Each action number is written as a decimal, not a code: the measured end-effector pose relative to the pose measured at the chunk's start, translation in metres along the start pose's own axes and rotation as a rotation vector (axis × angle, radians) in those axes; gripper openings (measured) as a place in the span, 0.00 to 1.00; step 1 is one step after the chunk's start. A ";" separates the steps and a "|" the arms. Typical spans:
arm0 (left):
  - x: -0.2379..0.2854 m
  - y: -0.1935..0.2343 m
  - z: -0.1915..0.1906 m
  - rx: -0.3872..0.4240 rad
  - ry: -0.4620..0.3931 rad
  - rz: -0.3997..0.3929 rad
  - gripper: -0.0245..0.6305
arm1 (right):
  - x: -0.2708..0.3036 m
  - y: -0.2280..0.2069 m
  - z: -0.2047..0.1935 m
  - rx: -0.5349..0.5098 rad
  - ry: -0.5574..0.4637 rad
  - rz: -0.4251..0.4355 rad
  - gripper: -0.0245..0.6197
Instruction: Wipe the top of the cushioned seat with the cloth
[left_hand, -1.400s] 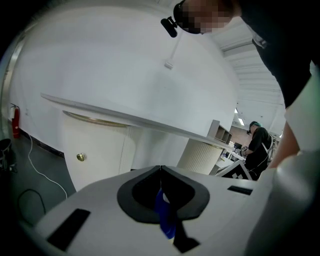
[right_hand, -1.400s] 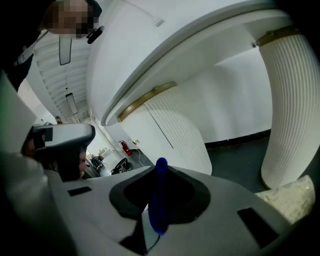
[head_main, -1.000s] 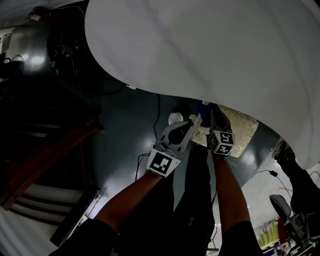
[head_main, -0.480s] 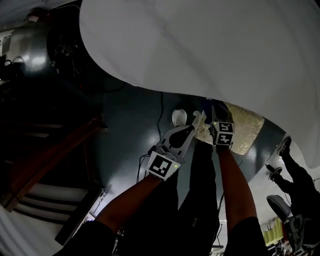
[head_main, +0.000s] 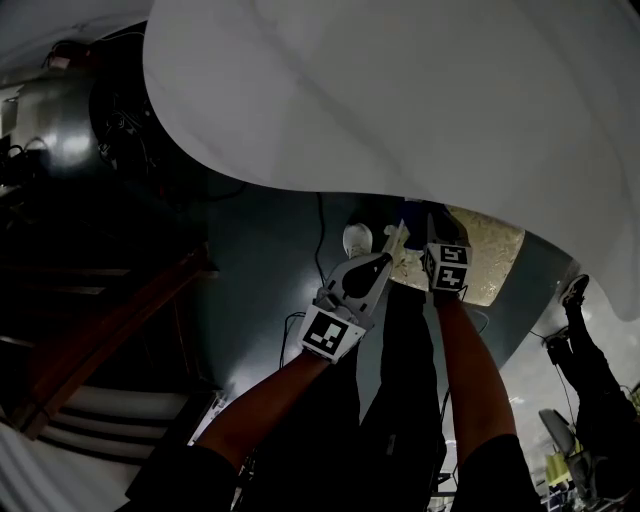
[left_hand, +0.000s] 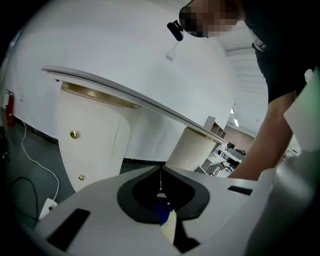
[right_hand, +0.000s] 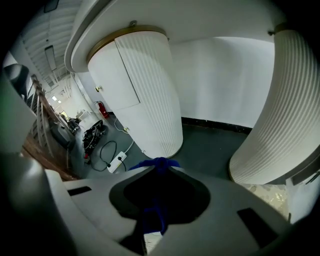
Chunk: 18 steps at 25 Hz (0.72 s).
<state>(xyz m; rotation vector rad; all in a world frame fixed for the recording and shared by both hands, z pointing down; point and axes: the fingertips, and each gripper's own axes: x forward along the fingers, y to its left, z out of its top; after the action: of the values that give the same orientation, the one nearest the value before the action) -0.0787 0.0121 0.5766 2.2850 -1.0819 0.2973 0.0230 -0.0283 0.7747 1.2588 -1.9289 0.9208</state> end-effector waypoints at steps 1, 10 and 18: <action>0.001 0.000 0.000 -0.006 0.002 0.006 0.06 | -0.002 -0.003 -0.001 -0.003 0.003 -0.010 0.15; 0.008 -0.030 -0.009 0.071 0.035 -0.041 0.06 | -0.018 -0.036 -0.016 0.032 0.023 -0.069 0.15; 0.022 -0.051 -0.017 0.082 0.053 -0.056 0.06 | -0.024 -0.054 -0.024 0.029 0.028 -0.077 0.15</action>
<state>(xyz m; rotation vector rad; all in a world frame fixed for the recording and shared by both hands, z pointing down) -0.0249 0.0341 0.5785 2.3618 -0.9948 0.3841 0.0848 -0.0128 0.7789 1.3211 -1.8380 0.9253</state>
